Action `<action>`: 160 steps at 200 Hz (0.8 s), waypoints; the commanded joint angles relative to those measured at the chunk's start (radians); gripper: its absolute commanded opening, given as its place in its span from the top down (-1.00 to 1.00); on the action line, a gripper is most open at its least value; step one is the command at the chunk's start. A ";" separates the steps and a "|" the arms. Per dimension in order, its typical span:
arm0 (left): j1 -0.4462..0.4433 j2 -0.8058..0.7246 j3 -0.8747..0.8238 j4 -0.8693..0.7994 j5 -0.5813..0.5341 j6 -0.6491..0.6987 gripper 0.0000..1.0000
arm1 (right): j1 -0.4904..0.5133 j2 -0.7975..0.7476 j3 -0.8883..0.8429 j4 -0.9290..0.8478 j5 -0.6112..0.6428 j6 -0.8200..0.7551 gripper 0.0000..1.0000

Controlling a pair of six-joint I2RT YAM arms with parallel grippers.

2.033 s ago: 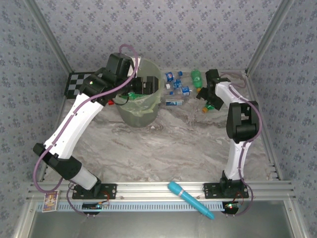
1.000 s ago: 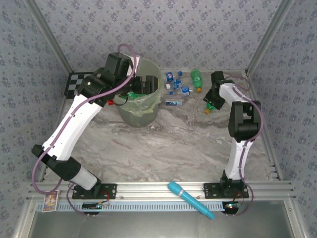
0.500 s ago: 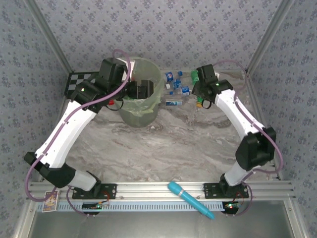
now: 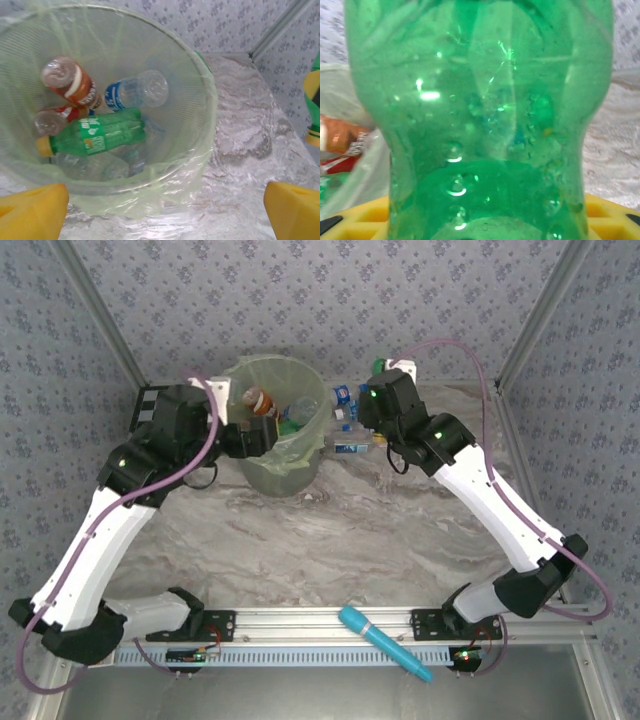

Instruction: Put the plastic bottles in the bin

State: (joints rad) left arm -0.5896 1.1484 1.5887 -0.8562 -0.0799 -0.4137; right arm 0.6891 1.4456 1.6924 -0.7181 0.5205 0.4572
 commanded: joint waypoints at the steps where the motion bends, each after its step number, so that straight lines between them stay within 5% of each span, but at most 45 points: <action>1: 0.014 -0.069 -0.029 0.047 -0.078 -0.017 -0.99 | 0.056 0.036 0.098 0.052 0.071 -0.117 -0.01; 160: 0.025 -0.283 -0.105 -0.042 -0.207 -0.079 -0.99 | 0.234 0.548 0.707 -0.010 -0.061 -0.639 0.03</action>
State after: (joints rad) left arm -0.5694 0.8963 1.4826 -0.8715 -0.2535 -0.4744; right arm 0.9146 1.9247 2.3150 -0.6846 0.4816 -0.0635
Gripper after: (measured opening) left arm 0.997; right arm 0.548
